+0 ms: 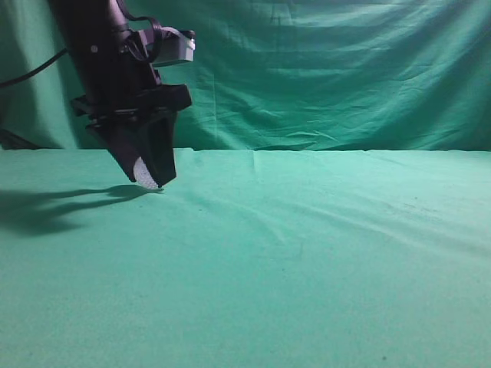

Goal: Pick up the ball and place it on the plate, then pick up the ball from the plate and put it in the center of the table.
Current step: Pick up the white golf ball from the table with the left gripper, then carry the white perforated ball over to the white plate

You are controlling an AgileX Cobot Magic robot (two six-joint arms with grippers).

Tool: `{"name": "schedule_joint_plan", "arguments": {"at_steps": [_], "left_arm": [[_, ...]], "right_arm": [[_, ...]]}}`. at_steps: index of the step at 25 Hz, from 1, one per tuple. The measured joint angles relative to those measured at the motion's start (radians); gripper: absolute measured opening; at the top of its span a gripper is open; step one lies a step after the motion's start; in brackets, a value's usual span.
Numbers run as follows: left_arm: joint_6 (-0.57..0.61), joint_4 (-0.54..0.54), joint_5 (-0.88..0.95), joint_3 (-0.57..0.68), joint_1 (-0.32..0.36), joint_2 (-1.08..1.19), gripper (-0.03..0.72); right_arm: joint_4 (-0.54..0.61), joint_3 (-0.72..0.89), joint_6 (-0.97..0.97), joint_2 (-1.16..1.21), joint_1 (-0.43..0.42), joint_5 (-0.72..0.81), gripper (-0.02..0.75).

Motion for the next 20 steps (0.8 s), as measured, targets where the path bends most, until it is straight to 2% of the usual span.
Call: {"name": "schedule_joint_plan", "arguments": {"at_steps": [1,2,3,4,7,8,12,14,15,17,18,20], "left_arm": [[0.000,-0.002,0.000,0.000,0.000,0.000,0.277],[0.000,-0.004,0.000,0.000,0.000,0.000,0.290],[0.000,-0.004,0.000,0.000,0.000,-0.002,0.290],[-0.002,-0.004,0.000,0.000,0.000,-0.007,0.290],[-0.020,-0.004,0.005,0.000,0.000,-0.028,0.290],[-0.035,0.004,0.011,0.000,0.000,-0.049,0.290],[-0.053,0.007,0.102,0.000,0.033,-0.167,0.290],[-0.061,0.007,0.160,0.000,0.084,-0.225,0.290],[-0.064,0.007,0.188,0.000,0.112,-0.254,0.290],[-0.071,0.010,0.252,0.000,0.198,-0.303,0.290],[-0.072,0.012,0.271,0.000,0.240,-0.317,0.290],[-0.088,0.014,0.295,0.006,0.347,-0.338,0.290]], "right_arm": [[0.000,0.000,0.000,0.000,0.000,0.000,0.000],[0.000,0.000,0.000,0.000,0.000,0.000,0.050],[0.000,0.000,0.000,0.000,0.000,0.000,0.050],[0.000,0.000,0.000,0.000,0.000,0.000,0.000],[0.000,0.000,0.000,0.000,0.000,0.000,0.000],[0.000,0.000,0.000,0.000,0.000,0.000,0.050],[0.000,0.000,0.000,0.000,0.000,0.000,0.050],[0.000,0.000,0.000,0.000,0.000,0.000,0.050],[0.000,0.000,0.000,0.000,0.000,0.000,0.000],[0.000,0.000,0.000,0.000,0.000,0.000,0.000],[0.000,0.000,0.000,0.000,0.000,0.000,0.050],[0.000,0.000,0.000,0.000,0.000,0.000,0.050]]}}
